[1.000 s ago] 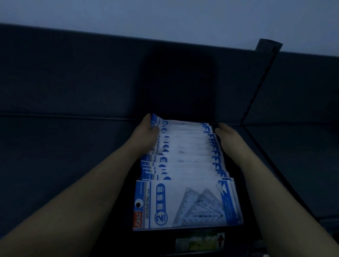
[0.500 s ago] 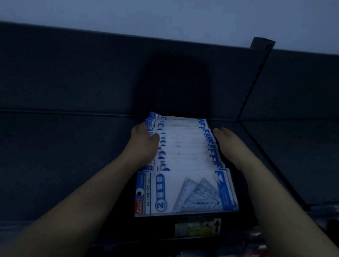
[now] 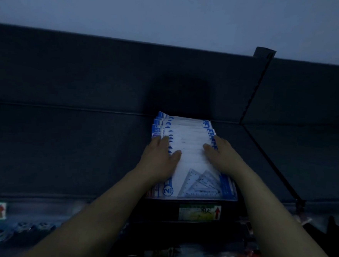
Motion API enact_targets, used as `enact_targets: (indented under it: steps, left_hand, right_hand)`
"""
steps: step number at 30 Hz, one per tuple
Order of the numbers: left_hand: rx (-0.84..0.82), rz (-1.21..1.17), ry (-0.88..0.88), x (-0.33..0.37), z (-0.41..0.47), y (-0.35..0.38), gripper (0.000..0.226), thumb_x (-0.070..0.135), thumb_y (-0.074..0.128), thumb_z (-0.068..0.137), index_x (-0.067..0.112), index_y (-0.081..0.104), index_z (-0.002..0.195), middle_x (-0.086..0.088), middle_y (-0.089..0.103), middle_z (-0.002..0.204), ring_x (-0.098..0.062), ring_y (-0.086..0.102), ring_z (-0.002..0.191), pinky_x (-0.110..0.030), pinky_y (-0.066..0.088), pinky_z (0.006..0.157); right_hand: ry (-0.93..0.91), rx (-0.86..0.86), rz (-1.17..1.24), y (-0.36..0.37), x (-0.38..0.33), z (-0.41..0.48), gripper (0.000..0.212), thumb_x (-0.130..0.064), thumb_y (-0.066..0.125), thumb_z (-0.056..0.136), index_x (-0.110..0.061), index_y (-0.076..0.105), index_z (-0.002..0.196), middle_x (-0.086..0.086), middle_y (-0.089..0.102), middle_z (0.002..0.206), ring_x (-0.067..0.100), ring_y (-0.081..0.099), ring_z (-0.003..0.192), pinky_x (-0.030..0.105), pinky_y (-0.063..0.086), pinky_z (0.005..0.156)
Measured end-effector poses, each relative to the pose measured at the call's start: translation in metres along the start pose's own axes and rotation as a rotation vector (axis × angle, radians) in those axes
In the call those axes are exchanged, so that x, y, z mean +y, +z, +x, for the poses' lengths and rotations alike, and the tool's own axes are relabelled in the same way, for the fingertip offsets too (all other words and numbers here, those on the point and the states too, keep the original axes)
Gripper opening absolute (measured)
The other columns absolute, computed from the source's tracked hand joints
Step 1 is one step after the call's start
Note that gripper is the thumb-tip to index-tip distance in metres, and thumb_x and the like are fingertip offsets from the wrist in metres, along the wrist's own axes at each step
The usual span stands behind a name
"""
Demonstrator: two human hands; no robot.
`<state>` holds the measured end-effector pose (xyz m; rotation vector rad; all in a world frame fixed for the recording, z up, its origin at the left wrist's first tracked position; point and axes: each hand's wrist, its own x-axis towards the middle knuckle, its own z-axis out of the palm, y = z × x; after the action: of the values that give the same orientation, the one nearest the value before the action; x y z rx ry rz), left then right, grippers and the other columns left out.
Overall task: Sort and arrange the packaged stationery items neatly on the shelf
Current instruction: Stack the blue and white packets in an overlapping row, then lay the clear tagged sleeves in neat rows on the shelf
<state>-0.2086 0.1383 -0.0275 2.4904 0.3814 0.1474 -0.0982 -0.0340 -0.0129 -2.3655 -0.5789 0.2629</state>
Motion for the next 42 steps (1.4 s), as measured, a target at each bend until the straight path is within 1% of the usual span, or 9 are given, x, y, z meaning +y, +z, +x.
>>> enact_targets:
  steps: [3, 5, 7, 10, 14, 19, 24, 34, 42]
  left_hand:
    - [0.051, -0.1, -0.02, -0.003, -0.004, -0.002, 0.069, 0.043, 0.041, 0.098, 0.012, 0.014, 0.152, -0.009, 0.008, 0.161, -0.024, 0.009, 0.147, -0.039, 0.014, 0.12]
    - [0.113, 0.048, -0.007, -0.002, -0.009, -0.006, 0.066, 0.047, 0.037, 0.098, 0.019, 0.012, 0.153, -0.003, 0.005, 0.162, -0.021, 0.001, 0.148, -0.043, 0.004, 0.12]
    - [0.139, 0.26, 0.052, 0.004, -0.017, -0.007, 0.062, 0.053, 0.031, 0.097, 0.029, 0.016, 0.152, 0.005, 0.008, 0.162, -0.018, -0.002, 0.148, -0.05, -0.005, 0.118]
    - [0.05, 0.355, 0.102, 0.01, -0.028, -0.004, 0.059, 0.059, 0.026, 0.096, 0.035, 0.022, 0.149, 0.008, 0.014, 0.16, -0.018, 0.003, 0.148, -0.057, -0.008, 0.116]
    - [0.02, 0.283, 0.074, 0.01, -0.035, -0.009, 0.057, 0.057, 0.027, 0.097, 0.035, 0.021, 0.15, 0.009, 0.014, 0.16, -0.017, 0.004, 0.148, -0.056, -0.006, 0.116]
    - [0.229, 0.068, 0.072, -0.007, -0.042, -0.039, 0.05, 0.049, 0.039, 0.097, 0.028, 0.04, 0.143, 0.006, 0.039, 0.15, -0.015, 0.035, 0.138, -0.048, 0.018, 0.117]
    - [0.353, -0.025, 0.028, -0.042, -0.059, -0.074, 0.04, 0.041, 0.048, 0.096, 0.022, 0.057, 0.13, 0.001, 0.061, 0.127, -0.015, 0.057, 0.112, -0.033, 0.045, 0.097]
    - [0.512, 0.035, -0.165, -0.169, -0.109, -0.172, 0.024, 0.04, 0.05, 0.094, 0.026, 0.069, 0.1, 0.008, 0.072, 0.092, -0.016, 0.065, 0.086, -0.031, 0.052, 0.076]
    - [0.521, 0.058, -0.228, -0.292, -0.155, -0.266, 0.026, 0.039, 0.048, 0.096, 0.025, 0.067, 0.106, 0.008, 0.071, 0.093, -0.011, 0.063, 0.08, -0.031, 0.054, 0.072]
  right_hand:
    - [-0.002, 0.077, 0.073, -0.003, 0.002, -0.008, 0.029, -0.034, 0.043, 0.098, -0.017, 0.051, 0.119, -0.001, 0.05, 0.126, 0.014, 0.051, 0.105, 0.027, 0.042, 0.083]
    - [-0.004, 0.103, 0.0, -0.004, 0.003, -0.014, 0.038, -0.039, 0.041, 0.098, -0.013, 0.05, 0.123, 0.004, 0.047, 0.132, 0.023, 0.046, 0.122, 0.034, 0.04, 0.097]
    - [-0.067, 0.082, -0.178, -0.002, 0.001, -0.022, 0.053, -0.045, 0.04, 0.097, -0.017, 0.037, 0.143, 0.003, 0.03, 0.152, 0.021, 0.023, 0.142, 0.038, 0.023, 0.115]
    - [-0.146, 0.004, -0.424, 0.007, -0.003, -0.029, 0.061, -0.051, 0.034, 0.097, -0.022, 0.025, 0.149, 0.003, 0.016, 0.159, 0.018, 0.012, 0.146, 0.04, 0.012, 0.118]
    - [-0.116, 0.008, -0.452, 0.01, -0.007, -0.035, 0.063, -0.052, 0.028, 0.098, -0.02, 0.018, 0.151, 0.005, 0.012, 0.16, 0.019, 0.008, 0.147, 0.041, 0.01, 0.119]
    - [-0.186, 0.052, -0.434, 0.016, -0.044, -0.044, 0.066, -0.05, 0.036, 0.097, -0.02, 0.016, 0.152, 0.004, 0.007, 0.161, 0.02, 0.002, 0.148, 0.039, 0.005, 0.12]
    - [-0.32, 0.026, -0.369, 0.044, -0.101, -0.047, 0.061, -0.045, 0.04, 0.098, -0.021, 0.021, 0.15, 0.0, 0.01, 0.16, 0.016, 0.002, 0.147, 0.037, 0.001, 0.12]
    - [-0.48, -0.037, -0.26, 0.154, -0.237, -0.037, 0.055, -0.045, 0.047, 0.095, -0.025, 0.035, 0.145, -0.004, 0.025, 0.156, 0.013, 0.016, 0.145, 0.04, 0.013, 0.12]
    - [-0.51, -0.121, -0.179, 0.255, -0.358, -0.037, 0.052, -0.043, 0.048, 0.095, -0.025, 0.04, 0.143, -0.005, 0.027, 0.155, 0.012, 0.024, 0.142, 0.038, 0.025, 0.116]
